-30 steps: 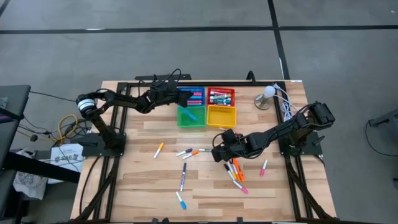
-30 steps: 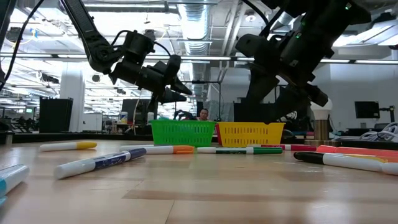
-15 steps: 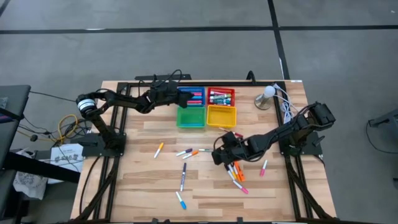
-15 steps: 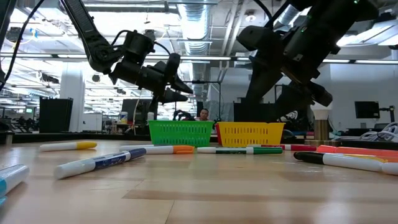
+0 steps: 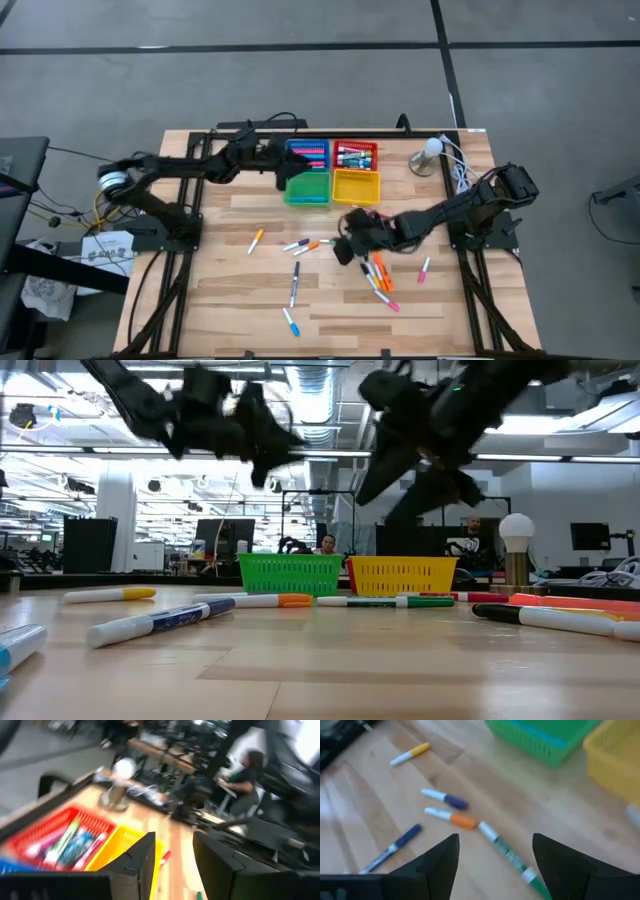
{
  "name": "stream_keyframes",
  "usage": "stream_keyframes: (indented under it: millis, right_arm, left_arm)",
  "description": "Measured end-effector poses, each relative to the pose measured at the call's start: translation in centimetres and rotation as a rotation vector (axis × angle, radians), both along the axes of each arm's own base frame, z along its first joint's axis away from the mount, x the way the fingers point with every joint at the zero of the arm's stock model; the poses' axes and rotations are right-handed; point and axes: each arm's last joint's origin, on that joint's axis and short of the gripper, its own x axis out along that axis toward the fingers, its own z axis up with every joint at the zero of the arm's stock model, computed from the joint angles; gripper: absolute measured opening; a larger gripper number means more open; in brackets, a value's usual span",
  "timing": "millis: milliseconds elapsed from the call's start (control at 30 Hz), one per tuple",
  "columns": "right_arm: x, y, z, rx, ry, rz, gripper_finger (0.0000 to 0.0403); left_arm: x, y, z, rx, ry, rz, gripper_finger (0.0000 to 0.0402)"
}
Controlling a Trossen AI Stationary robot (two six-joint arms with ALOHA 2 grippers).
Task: Pick & Place Markers
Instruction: Put the blue highlighter into the blue bin
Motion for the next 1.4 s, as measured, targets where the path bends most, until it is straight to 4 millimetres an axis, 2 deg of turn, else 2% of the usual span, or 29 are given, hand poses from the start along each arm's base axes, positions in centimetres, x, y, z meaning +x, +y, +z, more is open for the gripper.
stream_keyframes:
  millis: [167, 300, 433, 567, 800, 1000, 1233, 1300, 1400]
  right_arm:
    - [2.0, -4.3, 3.0, -0.009, 0.061, 0.076, 0.0244]
    - [2.9, -7.8, 5.9, -0.116, 0.093, 0.124, 0.0244]
    - [3.6, -10.5, 8.6, -0.238, 0.111, 0.187, 0.0235]
    - [5.2, -12.5, 9.3, -0.303, 0.141, 0.281, 0.0219]
    - [10.4, -14.6, 6.6, -0.353, 0.228, 0.433, 0.0193]
    - [13.1, -15.7, 3.7, -0.267, 0.275, 0.593, 0.0180]
    - [13.8, -16.3, 0.7, -0.266, 0.371, 0.702, 0.0168]
    - [13.4, -16.5, -0.3, -0.242, 0.426, 0.723, 0.0166]
    - [13.5, -16.5, -1.0, -0.236, 0.448, 0.737, 0.0164]
  left_arm:
    - [-2.5, -3.9, 4.5, 0.265, -0.060, -0.101, 0.0131]
    - [-5.3, -5.9, 6.8, 0.339, -0.059, -0.055, 0.0131]
    - [-8.2, -6.7, 7.9, 0.337, -0.011, 0.019, 0.0131]
    - [-10.3, -7.0, 8.2, 0.332, 0.048, 0.095, 0.0131]
    - [-11.6, -7.3, 7.8, 0.315, 0.124, 0.126, 0.0131]
    - [-12.3, -7.3, 7.5, 0.286, 0.170, 0.166, 0.0131]
    - [-12.7, -7.1, 7.5, 0.247, 0.191, 0.241, 0.0131]
    - [-12.6, -7.0, 7.4, 0.246, 0.199, 0.266, 0.0131]
    - [-12.5, -6.8, 7.3, 0.246, 0.214, 0.285, 0.0131]
